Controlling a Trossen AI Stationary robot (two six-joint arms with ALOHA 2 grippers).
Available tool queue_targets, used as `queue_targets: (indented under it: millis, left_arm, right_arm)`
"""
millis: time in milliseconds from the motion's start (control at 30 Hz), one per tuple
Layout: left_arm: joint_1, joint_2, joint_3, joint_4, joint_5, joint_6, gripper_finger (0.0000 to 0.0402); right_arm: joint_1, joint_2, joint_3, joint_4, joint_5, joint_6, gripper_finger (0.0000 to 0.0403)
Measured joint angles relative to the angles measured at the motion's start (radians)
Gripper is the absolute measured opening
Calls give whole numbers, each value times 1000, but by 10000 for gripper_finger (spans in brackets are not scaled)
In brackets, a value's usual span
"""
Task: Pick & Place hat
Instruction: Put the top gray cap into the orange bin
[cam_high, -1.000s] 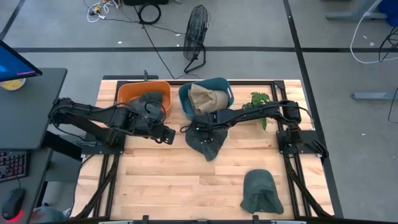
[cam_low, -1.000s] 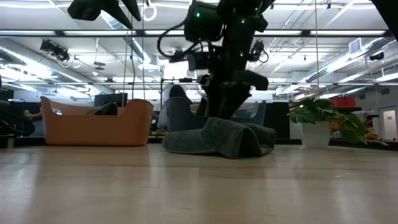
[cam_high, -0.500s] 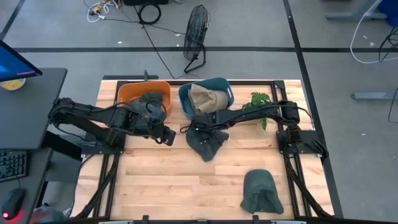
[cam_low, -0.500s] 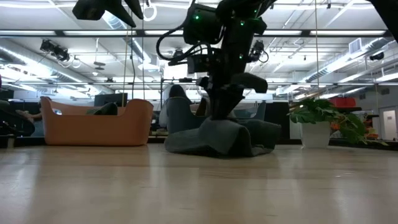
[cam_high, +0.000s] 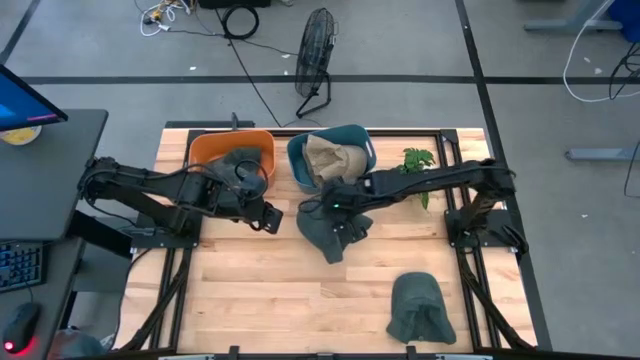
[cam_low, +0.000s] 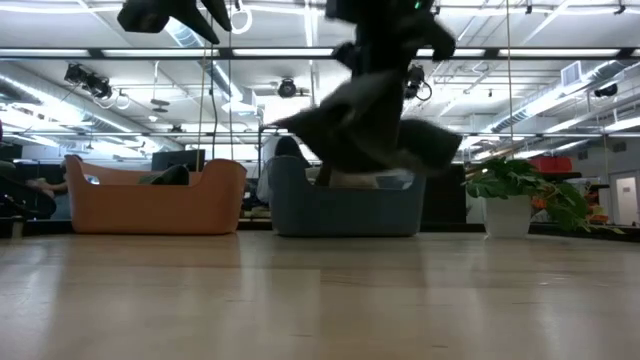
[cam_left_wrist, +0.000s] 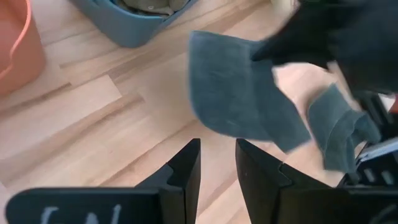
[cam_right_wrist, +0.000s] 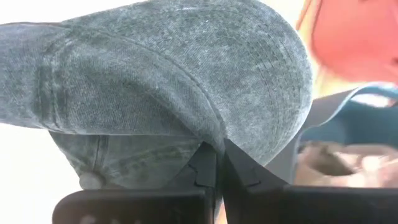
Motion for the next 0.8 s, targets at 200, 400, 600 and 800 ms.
queue_targets:
  millis: [200,400,600,800]
  left_arm:
    - [1,0,0,10,3,-62,103]
    - [10,0,0,137,3,-27,103]
    - [26,0,0,250,4,20,103]
    - [28,0,0,246,23,25,103]
  right_arm:
    - [51,-107,0,18,45,-116,6]
    - [111,-158,0,88,136,-249,6]
    - [152,-158,0,144,244,-288,6]
    - [162,-158,0,170,285,-313,6]
